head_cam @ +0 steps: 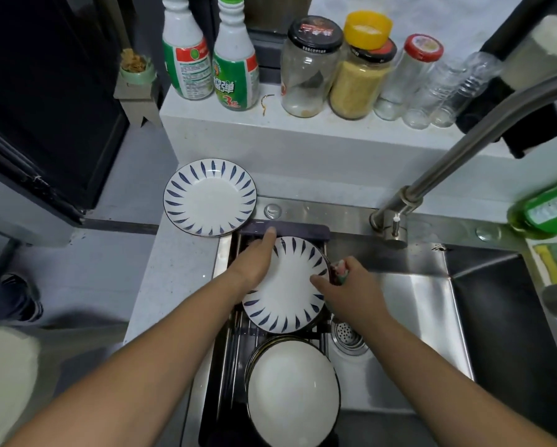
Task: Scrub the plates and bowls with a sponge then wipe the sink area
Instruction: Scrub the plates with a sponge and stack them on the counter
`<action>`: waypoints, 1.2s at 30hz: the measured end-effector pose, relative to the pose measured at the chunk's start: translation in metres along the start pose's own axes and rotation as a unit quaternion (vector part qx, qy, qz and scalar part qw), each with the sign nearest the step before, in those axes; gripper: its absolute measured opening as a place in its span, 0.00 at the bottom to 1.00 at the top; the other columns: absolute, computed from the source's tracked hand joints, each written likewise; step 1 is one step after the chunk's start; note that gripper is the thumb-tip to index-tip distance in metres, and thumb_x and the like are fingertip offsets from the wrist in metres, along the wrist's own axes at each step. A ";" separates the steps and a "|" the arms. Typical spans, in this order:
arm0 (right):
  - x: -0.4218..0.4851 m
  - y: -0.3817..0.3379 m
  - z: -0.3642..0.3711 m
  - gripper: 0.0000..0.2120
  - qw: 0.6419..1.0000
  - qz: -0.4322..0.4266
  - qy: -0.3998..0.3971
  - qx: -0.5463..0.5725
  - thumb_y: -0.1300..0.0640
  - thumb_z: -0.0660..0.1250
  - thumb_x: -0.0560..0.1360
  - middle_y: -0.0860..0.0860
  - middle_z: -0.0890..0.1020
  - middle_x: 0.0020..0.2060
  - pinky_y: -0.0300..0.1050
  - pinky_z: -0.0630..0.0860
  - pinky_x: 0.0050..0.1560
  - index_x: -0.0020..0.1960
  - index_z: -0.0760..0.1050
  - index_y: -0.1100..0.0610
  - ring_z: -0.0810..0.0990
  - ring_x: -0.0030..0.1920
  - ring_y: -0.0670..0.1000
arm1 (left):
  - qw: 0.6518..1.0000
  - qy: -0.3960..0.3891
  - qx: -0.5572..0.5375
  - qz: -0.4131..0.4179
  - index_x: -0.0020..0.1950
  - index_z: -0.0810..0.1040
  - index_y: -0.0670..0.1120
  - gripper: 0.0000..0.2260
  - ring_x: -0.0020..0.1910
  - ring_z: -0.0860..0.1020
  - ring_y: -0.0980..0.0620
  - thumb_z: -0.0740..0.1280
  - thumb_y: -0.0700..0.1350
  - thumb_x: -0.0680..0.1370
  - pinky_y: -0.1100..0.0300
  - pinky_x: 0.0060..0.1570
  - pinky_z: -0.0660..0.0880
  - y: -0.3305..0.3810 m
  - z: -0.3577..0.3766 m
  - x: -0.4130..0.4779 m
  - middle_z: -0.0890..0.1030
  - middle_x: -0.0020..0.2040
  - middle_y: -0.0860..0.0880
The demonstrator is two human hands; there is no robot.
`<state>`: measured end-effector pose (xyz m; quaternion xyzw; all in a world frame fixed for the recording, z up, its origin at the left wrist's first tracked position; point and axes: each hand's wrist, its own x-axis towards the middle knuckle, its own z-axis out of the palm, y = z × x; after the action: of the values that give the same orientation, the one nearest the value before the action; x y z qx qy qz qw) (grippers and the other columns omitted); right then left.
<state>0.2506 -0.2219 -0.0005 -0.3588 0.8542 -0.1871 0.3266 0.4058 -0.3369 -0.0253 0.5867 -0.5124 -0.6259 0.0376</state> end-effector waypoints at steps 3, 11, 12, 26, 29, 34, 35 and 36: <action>-0.002 0.000 0.002 0.15 1.000 0.017 0.005 0.008 0.47 0.73 0.73 0.43 0.75 0.39 0.44 0.68 0.44 0.50 0.69 0.52 0.76 0.43 0.50 | 1.000 0.000 -0.019 -0.001 0.72 0.77 0.50 0.33 0.67 0.77 0.46 0.48 0.70 0.82 0.45 0.73 0.68 0.005 -0.002 -0.001 0.80 0.68 0.48; -0.005 -0.003 0.002 0.11 1.000 -0.005 0.014 -0.012 0.54 0.68 0.77 0.45 0.74 0.42 0.42 0.65 0.44 0.51 0.65 0.52 0.74 0.43 0.51 | 0.999 -0.002 -0.032 -0.001 0.69 0.79 0.53 0.48 0.62 0.79 0.48 0.50 0.81 0.63 0.45 0.71 0.71 -0.002 -0.005 0.003 0.82 0.63 0.51; -0.005 -0.004 0.002 0.11 1.000 -0.007 0.016 -0.014 0.54 0.68 0.77 0.46 0.74 0.42 0.42 0.65 0.44 0.51 0.65 0.53 0.73 0.43 0.51 | 1.000 -0.001 -0.027 0.000 0.69 0.79 0.53 0.48 0.62 0.79 0.49 0.49 0.81 0.63 0.45 0.71 0.71 -0.001 -0.005 0.002 0.82 0.63 0.52; 0.002 -0.019 -0.005 0.12 0.996 -0.049 -0.004 -0.075 0.63 0.65 0.76 0.51 0.79 0.53 0.41 0.66 0.47 0.56 0.69 0.51 0.74 0.48 0.52 | 0.997 0.045 0.063 -0.011 0.61 0.81 0.45 0.32 0.49 0.78 0.52 0.45 0.65 0.84 0.55 0.48 0.69 0.015 0.001 -0.003 0.83 0.57 0.45; 0.003 -0.018 -0.011 0.10 0.997 -0.055 -0.007 -0.048 0.61 0.66 0.76 0.49 0.79 0.49 0.42 0.69 0.45 0.52 0.68 0.50 0.75 0.46 0.52 | 0.997 0.049 0.066 0.001 0.61 0.80 0.45 0.31 0.50 0.77 0.50 0.45 0.64 0.84 0.53 0.51 0.69 0.019 -0.001 -0.009 0.82 0.54 0.47; -0.003 -0.012 -0.028 0.07 0.997 -0.027 -0.002 0.068 0.61 0.69 0.75 0.54 0.81 0.44 0.38 0.77 0.28 0.52 0.73 0.56 0.80 0.34 0.48 | 0.995 0.079 0.042 0.054 0.65 0.80 0.47 0.31 0.57 0.78 0.46 0.47 0.66 0.82 0.50 0.64 0.73 0.030 -0.013 -0.018 0.82 0.57 0.47; -0.004 -0.012 -0.032 0.07 0.995 -0.020 0.001 0.102 0.63 0.69 0.75 0.55 0.81 0.44 0.34 0.73 0.25 0.52 0.74 0.57 0.79 0.30 0.44 | 0.993 0.093 0.019 0.064 0.61 0.82 0.44 0.30 0.54 0.79 0.46 0.50 0.65 0.82 0.52 0.60 0.74 0.033 -0.017 -0.017 0.83 0.54 0.46; -0.007 -0.011 -0.037 0.06 0.991 -0.017 0.005 0.129 0.65 0.69 0.76 0.56 0.81 0.44 0.31 0.71 0.23 0.51 0.75 0.58 0.78 0.27 0.41 | 0.992 0.103 0.000 0.073 0.56 0.82 0.41 0.29 0.49 0.79 0.47 0.53 0.63 0.82 0.55 0.53 0.74 0.035 -0.020 -0.019 0.83 0.50 0.45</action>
<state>0.2340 -0.2209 0.0353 -0.3269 0.8182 -0.3032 0.3630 0.4079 -0.3534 0.0159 0.6090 -0.5474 -0.5576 0.1360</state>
